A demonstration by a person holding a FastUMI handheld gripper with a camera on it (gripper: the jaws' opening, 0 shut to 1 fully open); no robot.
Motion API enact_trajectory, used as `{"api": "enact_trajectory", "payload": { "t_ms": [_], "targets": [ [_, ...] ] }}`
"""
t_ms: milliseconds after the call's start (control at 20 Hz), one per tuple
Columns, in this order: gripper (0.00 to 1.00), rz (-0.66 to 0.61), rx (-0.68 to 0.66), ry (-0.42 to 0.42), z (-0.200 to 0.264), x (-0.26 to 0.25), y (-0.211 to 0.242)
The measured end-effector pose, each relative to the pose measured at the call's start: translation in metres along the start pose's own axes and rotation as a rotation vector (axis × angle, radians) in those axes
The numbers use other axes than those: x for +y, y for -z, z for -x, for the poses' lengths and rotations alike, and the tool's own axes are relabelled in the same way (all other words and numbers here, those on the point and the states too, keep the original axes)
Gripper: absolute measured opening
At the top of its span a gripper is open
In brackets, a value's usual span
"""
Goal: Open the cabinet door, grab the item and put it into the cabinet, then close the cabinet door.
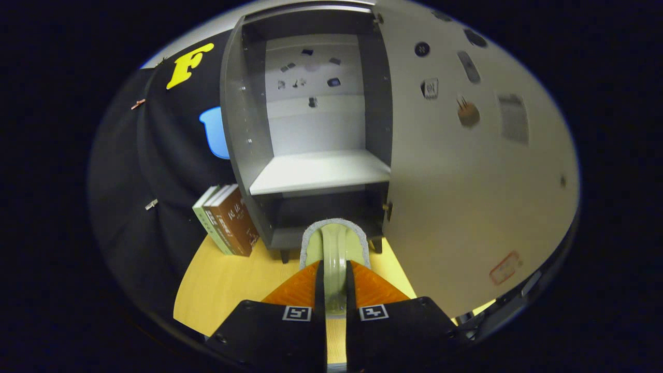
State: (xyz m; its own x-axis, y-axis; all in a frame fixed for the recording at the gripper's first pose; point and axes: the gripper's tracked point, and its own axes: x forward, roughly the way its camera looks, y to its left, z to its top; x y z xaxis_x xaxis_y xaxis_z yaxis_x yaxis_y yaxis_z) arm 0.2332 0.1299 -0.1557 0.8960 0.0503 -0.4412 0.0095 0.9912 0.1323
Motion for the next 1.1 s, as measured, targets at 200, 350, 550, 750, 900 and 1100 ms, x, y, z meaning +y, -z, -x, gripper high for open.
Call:
{"api": "enact_trajectory", "payload": {
  "t_ms": [200, 350, 550, 750, 900, 1100],
  "targets": [
    [0.19, -0.012, -0.043, -0.018, -0.029, 0.011, -0.068],
    [0.19, 0.012, -0.045, -0.003, -0.068, 0.019, -0.093],
    [0.19, -0.019, -0.041, 0.015, -0.12, 0.03, -0.115],
    [0.19, 0.031, 0.009, 0.038, -0.185, 0.037, -0.107],
    [0.19, 0.029, 0.035, 0.04, -0.226, 0.04, -0.105],
    [0.19, 0.024, 0.045, 0.049, -0.26, 0.043, -0.119]
  ]
}}
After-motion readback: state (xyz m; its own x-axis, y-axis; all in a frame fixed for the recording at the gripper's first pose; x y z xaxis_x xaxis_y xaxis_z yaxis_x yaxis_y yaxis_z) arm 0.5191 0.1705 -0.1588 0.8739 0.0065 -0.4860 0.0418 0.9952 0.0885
